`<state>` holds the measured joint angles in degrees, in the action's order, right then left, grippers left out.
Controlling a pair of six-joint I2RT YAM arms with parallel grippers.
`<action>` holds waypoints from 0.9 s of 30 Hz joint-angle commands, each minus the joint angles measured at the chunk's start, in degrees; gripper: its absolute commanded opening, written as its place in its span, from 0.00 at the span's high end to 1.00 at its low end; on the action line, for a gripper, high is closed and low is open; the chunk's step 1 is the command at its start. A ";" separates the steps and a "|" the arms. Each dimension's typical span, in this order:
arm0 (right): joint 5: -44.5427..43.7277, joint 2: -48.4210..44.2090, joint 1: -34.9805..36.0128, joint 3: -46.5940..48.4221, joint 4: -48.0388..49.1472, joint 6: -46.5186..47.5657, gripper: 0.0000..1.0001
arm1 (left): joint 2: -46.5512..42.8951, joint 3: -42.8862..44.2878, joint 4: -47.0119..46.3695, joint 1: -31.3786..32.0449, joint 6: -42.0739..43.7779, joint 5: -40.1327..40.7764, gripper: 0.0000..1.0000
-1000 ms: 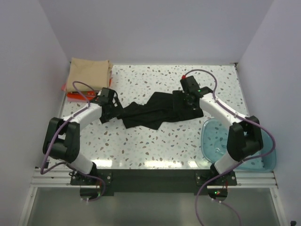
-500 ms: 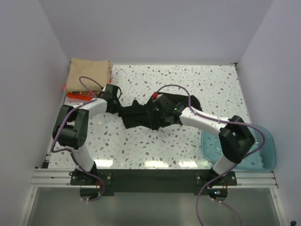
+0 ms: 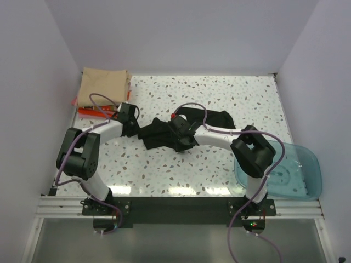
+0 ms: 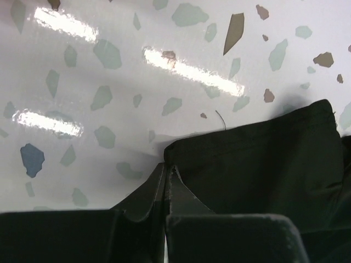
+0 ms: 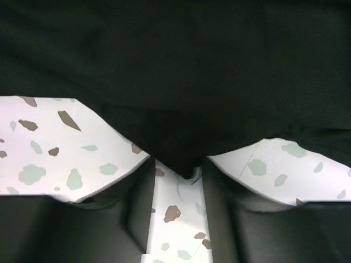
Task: Fold and stack the t-shirts
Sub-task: Flatten the tshirt out
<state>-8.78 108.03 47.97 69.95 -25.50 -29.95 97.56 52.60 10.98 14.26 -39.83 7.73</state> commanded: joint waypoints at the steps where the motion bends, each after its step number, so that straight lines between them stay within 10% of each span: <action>1: -3.97 0.87 0.81 0.37 2.80 -3.09 0.68 | -2.81 -1.80 1.06 -0.02 0.37 0.71 1.00; 7: -7.48 -0.87 0.73 -1.04 2.82 -4.32 1.00 | -5.27 -2.33 0.79 -0.02 0.20 0.53 1.00; 20: -27.15 -42.60 -0.76 -1.41 -18.53 0.51 1.00 | -30.03 2.76 11.33 -0.20 -2.09 9.58 1.00; 27: -35.42 -49.66 -2.44 10.01 -24.07 5.16 1.00 | -42.18 12.51 15.81 -0.20 -0.42 14.77 1.00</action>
<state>-37.04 58.35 46.00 75.57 -44.86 -27.70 59.72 59.18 24.47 14.26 -41.08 17.82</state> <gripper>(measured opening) 0.015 0.014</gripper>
